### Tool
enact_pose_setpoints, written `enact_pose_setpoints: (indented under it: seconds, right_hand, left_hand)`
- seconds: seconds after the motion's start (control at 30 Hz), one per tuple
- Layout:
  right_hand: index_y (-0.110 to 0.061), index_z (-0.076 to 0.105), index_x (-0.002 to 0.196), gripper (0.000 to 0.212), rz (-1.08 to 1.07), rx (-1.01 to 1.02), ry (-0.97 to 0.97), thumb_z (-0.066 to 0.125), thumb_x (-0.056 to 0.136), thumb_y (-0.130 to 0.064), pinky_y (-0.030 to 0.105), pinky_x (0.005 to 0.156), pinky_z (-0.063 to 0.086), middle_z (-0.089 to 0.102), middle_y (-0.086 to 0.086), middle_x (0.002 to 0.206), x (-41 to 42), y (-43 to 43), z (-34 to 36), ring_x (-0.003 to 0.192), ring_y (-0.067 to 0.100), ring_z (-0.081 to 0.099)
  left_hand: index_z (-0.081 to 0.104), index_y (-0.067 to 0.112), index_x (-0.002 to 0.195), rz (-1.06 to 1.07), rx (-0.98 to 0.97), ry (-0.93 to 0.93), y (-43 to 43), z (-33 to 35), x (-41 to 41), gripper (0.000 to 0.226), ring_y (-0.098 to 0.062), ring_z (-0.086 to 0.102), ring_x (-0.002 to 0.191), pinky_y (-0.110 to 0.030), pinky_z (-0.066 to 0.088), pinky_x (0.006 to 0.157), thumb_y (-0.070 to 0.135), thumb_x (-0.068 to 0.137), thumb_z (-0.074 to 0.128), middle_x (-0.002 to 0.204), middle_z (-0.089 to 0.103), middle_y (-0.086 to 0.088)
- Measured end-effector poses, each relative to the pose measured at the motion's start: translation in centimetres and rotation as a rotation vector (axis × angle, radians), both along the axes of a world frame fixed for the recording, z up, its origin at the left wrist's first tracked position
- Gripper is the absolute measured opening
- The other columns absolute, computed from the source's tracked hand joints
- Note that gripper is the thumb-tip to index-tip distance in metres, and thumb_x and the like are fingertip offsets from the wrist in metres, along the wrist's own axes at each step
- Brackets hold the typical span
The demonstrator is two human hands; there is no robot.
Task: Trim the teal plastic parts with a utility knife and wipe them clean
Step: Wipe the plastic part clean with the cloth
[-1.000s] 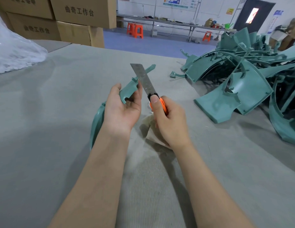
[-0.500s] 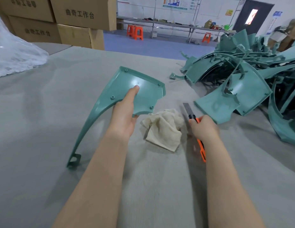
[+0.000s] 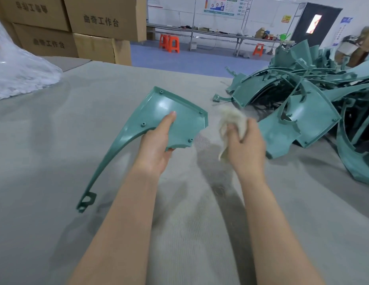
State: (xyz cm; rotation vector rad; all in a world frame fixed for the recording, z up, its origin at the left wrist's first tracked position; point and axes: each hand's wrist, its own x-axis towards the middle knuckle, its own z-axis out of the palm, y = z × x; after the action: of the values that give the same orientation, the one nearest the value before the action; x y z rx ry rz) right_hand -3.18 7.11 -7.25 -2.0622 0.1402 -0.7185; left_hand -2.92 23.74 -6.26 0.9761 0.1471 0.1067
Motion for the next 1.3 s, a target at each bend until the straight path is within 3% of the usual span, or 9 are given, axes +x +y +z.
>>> enact_pose_setpoints:
  seconds: [0.13, 0.23, 0.4, 0.57, 0.67, 0.8, 0.93, 1.13, 1.3]
  right_hand:
    - [-0.024, 0.062, 0.108, 0.023, 0.233, 0.040, -0.212, 0.048, 0.095, -0.037, 0.024, 0.089, 0.040, 0.062, -0.008, 0.110, -1.9, 3.4, 1.4, 0.104, 0.008, 0.055]
    - [-0.018, 0.040, 0.147, 0.045, 0.335, -0.227, -0.025, 0.042, 0.103, -0.028, 0.041, 0.120, 0.012, 0.020, 0.008, 0.160, -1.7, 6.1, 0.4, 0.149, 0.020, 0.013]
    - [-0.019, 0.027, 0.153, 0.047, 0.277, -0.157, 0.057, 0.031, 0.106, -0.023, 0.045, 0.121, 0.005, 0.013, 0.002, 0.163, 0.1, 5.4, -0.1, 0.151, 0.018, 0.003]
    - [-0.010, 0.046, 0.142, 0.042, 0.217, 0.099, 0.011, 0.037, 0.101, -0.005, 0.037, 0.112, 0.032, 0.048, 0.009, 0.144, 0.5, 3.4, -0.6, 0.134, 0.021, 0.042]
    - [-0.013, 0.058, 0.124, 0.029, -0.022, 0.392, 0.011, 0.037, 0.103, -0.013, 0.034, 0.087, 0.051, 0.066, 0.009, 0.114, 0.6, 2.0, -0.3, 0.099, 0.019, 0.063]
    - [-0.017, 0.060, 0.104, 0.025, 0.115, 0.759, 0.132, 0.039, 0.105, -0.031, 0.044, 0.094, 0.051, 0.068, 0.003, 0.092, 0.4, 1.8, 0.2, 0.087, 0.021, 0.067]
    - [-0.017, 0.064, 0.113, 0.033, 0.447, 0.797, 0.237, 0.037, 0.105, -0.035, 0.037, 0.094, 0.052, 0.070, 0.003, 0.115, -0.7, 6.3, -0.1, 0.106, 0.019, 0.066]
    - [-0.019, 0.063, 0.087, 0.037, 0.134, 0.966, 0.158, 0.035, 0.105, -0.035, 0.027, 0.071, 0.053, 0.071, -0.002, 0.083, 0.4, 2.5, -0.3, 0.076, 0.012, 0.068]
    - [-0.021, 0.060, 0.077, 0.040, 0.059, 0.860, 0.131, 0.036, 0.105, -0.038, 0.023, 0.064, 0.052, 0.069, -0.011, 0.069, 1.1, 2.4, -0.7, 0.072, 0.008, 0.067]
  left_hand:
    - [0.067, 0.017, 0.098, -0.047, 0.025, -0.011, -1.1, 0.2, -0.2, 0.018, -0.010, 0.072, 0.081, -0.025, 0.057, 0.066, 0.033, 0.094, 0.060, 0.092, 0.075, 0.005]
    - [0.070, 0.013, 0.098, -0.104, -0.022, -0.015, -1.5, 0.4, -0.3, 0.017, -0.012, 0.072, 0.088, -0.024, 0.057, 0.069, 0.025, 0.095, 0.058, 0.096, 0.075, 0.000]
    - [0.069, 0.013, 0.103, -0.105, 0.061, -0.027, -1.5, 0.0, -0.1, 0.017, -0.018, 0.070, 0.095, -0.030, 0.057, 0.080, 0.023, 0.092, 0.061, 0.101, 0.074, -0.002]
    - [0.058, 0.022, 0.081, -0.023, 0.394, 0.024, -2.4, -0.3, -0.2, 0.027, -0.026, 0.063, 0.109, -0.041, 0.050, 0.096, 0.047, 0.082, 0.069, 0.092, 0.065, 0.003]
    - [0.066, 0.018, 0.090, 0.019, 0.160, -0.065, -1.9, 0.0, 0.0, 0.017, -0.017, 0.070, 0.096, -0.034, 0.058, 0.077, 0.035, 0.088, 0.067, 0.096, 0.074, 0.006]
    - [0.065, 0.021, 0.094, 0.082, 0.063, -0.100, -1.6, 0.3, 0.1, 0.011, -0.012, 0.071, 0.091, -0.032, 0.057, 0.073, 0.031, 0.092, 0.063, 0.097, 0.075, 0.009]
    - [0.071, 0.021, 0.088, 0.058, 0.182, -0.102, -2.6, 0.0, -0.3, 0.019, -0.015, 0.069, 0.099, -0.036, 0.051, 0.092, 0.038, 0.081, 0.066, 0.101, 0.074, 0.006]
    - [0.065, 0.009, 0.108, -0.158, 0.604, 0.025, -3.0, -0.1, -0.9, 0.064, -0.027, 0.062, 0.113, -0.044, 0.047, 0.100, 0.064, 0.076, 0.064, 0.119, 0.066, -0.012]
    - [0.067, 0.022, 0.092, -0.237, 0.292, -0.116, -2.5, 0.5, -0.9, 0.004, -0.010, 0.069, 0.094, -0.033, 0.053, 0.088, 0.019, 0.090, 0.065, 0.095, 0.074, 0.010]
